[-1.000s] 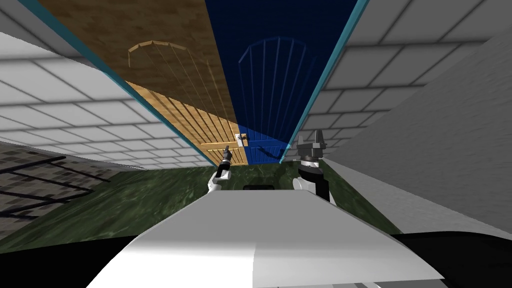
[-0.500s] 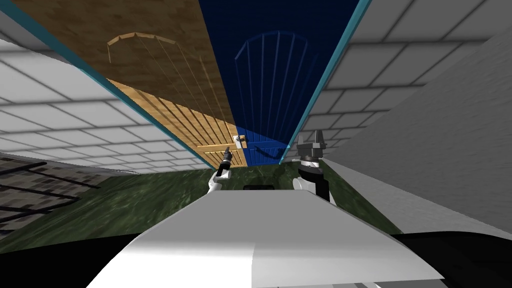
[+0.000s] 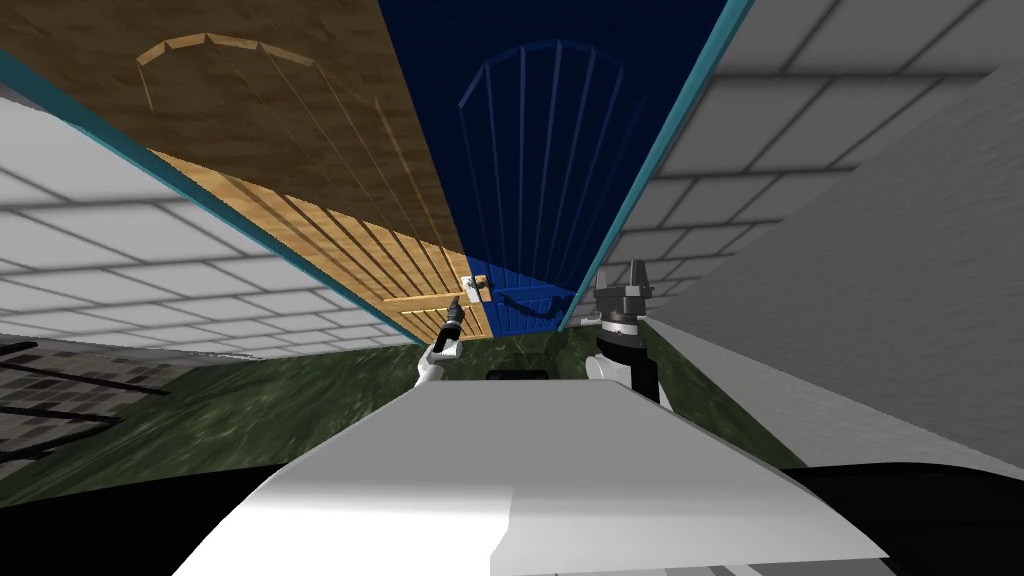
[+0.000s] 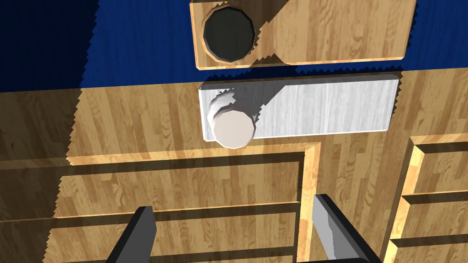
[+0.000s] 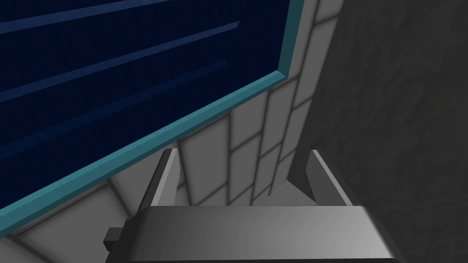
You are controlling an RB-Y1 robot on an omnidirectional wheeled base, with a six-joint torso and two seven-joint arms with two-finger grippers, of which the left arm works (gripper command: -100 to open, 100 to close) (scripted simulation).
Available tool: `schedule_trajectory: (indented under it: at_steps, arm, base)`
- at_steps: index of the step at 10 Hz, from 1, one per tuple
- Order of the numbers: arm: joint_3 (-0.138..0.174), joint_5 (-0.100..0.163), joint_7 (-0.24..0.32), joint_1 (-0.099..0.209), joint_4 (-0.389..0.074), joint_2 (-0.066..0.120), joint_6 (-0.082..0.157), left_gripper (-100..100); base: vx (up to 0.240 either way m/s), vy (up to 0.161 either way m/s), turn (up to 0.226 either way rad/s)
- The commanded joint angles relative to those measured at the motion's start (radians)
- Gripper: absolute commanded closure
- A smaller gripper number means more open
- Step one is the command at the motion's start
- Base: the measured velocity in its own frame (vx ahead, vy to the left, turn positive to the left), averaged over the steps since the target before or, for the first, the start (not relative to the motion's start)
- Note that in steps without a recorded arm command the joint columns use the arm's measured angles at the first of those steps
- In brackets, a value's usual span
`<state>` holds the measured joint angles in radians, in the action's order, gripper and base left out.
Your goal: Pull the door open
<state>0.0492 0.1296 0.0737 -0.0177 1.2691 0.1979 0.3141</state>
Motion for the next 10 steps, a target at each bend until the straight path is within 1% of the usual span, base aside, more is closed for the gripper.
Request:
schedule_trajectory:
  at_steps: [1,2,3,4,5,6,7,9,10]
  arm:
    - [0.029,0.007,0.005,-0.02,-0.018,0.024,0.002,-100]
    - [0.046,0.012,0.009,-0.03,-0.028,0.038,0.004,-100]
    - [0.051,0.013,0.01,-0.032,-0.031,0.042,0.004,-100]
    - [0.074,0.019,0.015,-0.044,-0.046,0.062,0.007,-100]
    - [0.074,0.019,0.015,-0.044,-0.046,0.062,0.007,-100]
    - [0.087,0.023,0.019,-0.051,-0.055,0.074,0.009,-100]
    - [0.107,0.029,0.025,-0.058,-0.069,0.091,0.012,-100]
    - [0.11,0.031,0.026,-0.059,-0.071,0.094,0.013,-100]
    - [0.125,0.037,0.034,-0.06,-0.085,0.11,0.019,-100]
  base:
    - [-0.023,0.025,0.131]
    - [-0.058,0.047,0.101]
    - [-0.045,0.041,0.01]
    - [-0.015,0.033,0.035]
    - [-0.002,0.023,0.03]
    - [0.014,0.015,0.009]
    - [0.066,0.032,0.004]
    - [0.054,0.016,0.0]
    - [0.135,0.03,-0.073]
